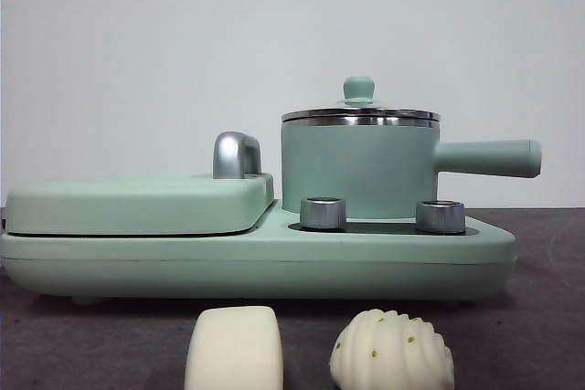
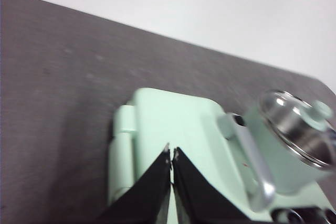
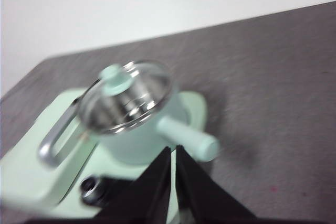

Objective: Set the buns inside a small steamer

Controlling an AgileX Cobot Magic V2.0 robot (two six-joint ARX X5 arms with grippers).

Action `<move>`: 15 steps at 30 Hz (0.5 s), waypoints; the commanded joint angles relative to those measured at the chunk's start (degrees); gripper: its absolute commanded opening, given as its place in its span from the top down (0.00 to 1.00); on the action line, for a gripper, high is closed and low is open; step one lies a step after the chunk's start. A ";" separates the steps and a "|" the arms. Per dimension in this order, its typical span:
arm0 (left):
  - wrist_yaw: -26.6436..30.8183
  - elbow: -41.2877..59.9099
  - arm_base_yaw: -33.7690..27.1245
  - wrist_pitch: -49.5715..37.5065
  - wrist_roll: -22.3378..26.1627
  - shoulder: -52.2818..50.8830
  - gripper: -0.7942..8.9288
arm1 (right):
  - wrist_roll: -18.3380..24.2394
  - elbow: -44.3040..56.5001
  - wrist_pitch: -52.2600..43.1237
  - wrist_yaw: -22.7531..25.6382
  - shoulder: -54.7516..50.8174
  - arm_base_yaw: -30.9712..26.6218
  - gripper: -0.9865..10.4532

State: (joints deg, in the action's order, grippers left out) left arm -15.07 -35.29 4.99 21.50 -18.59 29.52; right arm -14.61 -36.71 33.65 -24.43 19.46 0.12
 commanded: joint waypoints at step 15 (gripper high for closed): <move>-15.06 -13.68 4.90 3.80 11.26 15.02 0.91 | 13.92 -10.80 6.16 -14.78 10.38 0.13 0.90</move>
State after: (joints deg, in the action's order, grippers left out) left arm -29.85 -47.72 9.69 26.30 -8.32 44.29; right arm -1.41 -46.48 39.99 -39.03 29.65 0.12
